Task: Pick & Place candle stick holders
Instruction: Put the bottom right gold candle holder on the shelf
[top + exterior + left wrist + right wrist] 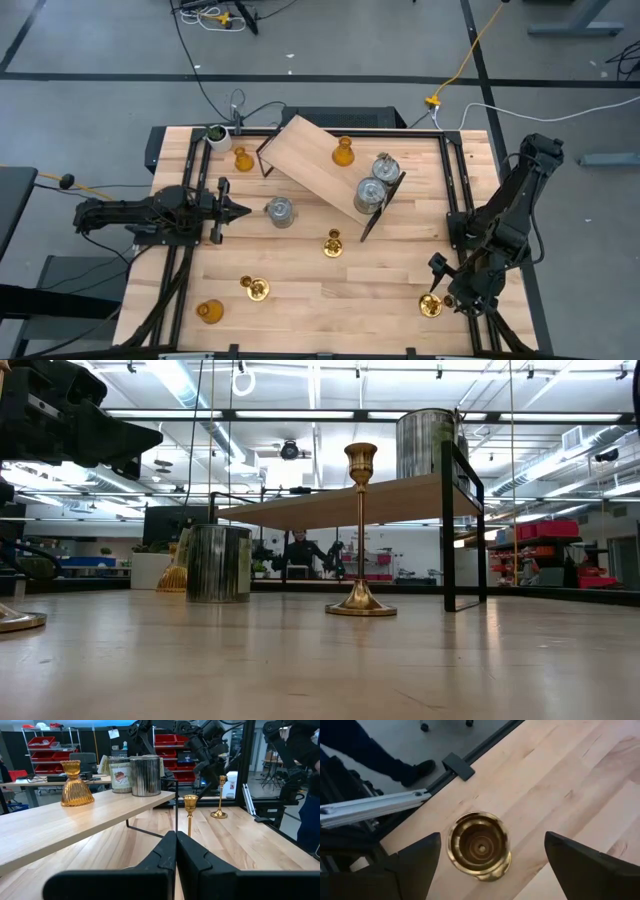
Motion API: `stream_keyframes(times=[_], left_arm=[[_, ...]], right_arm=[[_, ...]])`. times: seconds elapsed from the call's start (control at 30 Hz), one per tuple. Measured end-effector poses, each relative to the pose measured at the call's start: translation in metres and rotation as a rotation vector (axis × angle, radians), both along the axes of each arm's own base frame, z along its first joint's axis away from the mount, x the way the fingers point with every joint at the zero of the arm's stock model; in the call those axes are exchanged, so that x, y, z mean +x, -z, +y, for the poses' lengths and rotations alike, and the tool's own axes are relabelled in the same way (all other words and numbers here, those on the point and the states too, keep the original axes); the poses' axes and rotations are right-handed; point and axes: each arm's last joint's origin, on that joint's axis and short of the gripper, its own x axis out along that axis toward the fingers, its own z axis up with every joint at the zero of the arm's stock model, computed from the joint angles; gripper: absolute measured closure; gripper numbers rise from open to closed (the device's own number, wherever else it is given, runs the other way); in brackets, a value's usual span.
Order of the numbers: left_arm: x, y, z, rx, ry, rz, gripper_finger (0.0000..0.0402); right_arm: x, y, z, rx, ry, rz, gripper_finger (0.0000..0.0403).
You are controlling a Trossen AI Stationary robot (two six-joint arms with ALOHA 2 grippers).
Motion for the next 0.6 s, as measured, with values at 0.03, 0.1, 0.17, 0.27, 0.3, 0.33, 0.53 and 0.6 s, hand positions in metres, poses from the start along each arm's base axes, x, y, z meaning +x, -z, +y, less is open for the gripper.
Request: stream_keyframes(times=[0.03, 0.1, 0.17, 0.27, 0.3, 0.33, 0.53, 0.6], left_arm=[[0.0, 0.0, 0.0, 0.0, 0.0, 0.0, 0.039], [0.0, 0.0, 0.0, 0.0, 0.0, 0.0, 0.039], [0.0, 0.0, 0.0, 0.0, 0.0, 0.0, 0.039], [0.0, 0.0, 0.0, 0.0, 0.0, 0.0, 0.039], [0.0, 0.0, 0.0, 0.0, 0.0, 0.0, 0.039], [0.0, 0.0, 0.0, 0.0, 0.0, 0.0, 0.039], [0.0, 0.0, 0.0, 0.0, 0.0, 0.0, 0.039], [0.0, 0.0, 0.0, 0.0, 0.0, 0.0, 0.039]], right_arm=[[0.0, 0.001, -0.001, 0.009, 0.011, -0.007, 0.0046], [0.0, 0.005, -0.002, 0.028, 0.031, -0.016, 0.0046], [0.0, 0.009, -0.002, 0.044, 0.054, -0.016, 0.0046], [0.0, 0.017, -0.002, 0.063, 0.08, 0.001, 0.0046], [-0.001, 0.021, -0.003, 0.068, 0.087, 0.005, 0.0046], [-0.001, 0.024, -0.004, 0.077, 0.095, 0.008, 0.0046], [-0.005, 0.033, -0.01, 0.133, 0.114, 0.001, 0.0046], [-0.006, 0.036, -0.012, 0.139, 0.113, -0.002, 0.0046]])
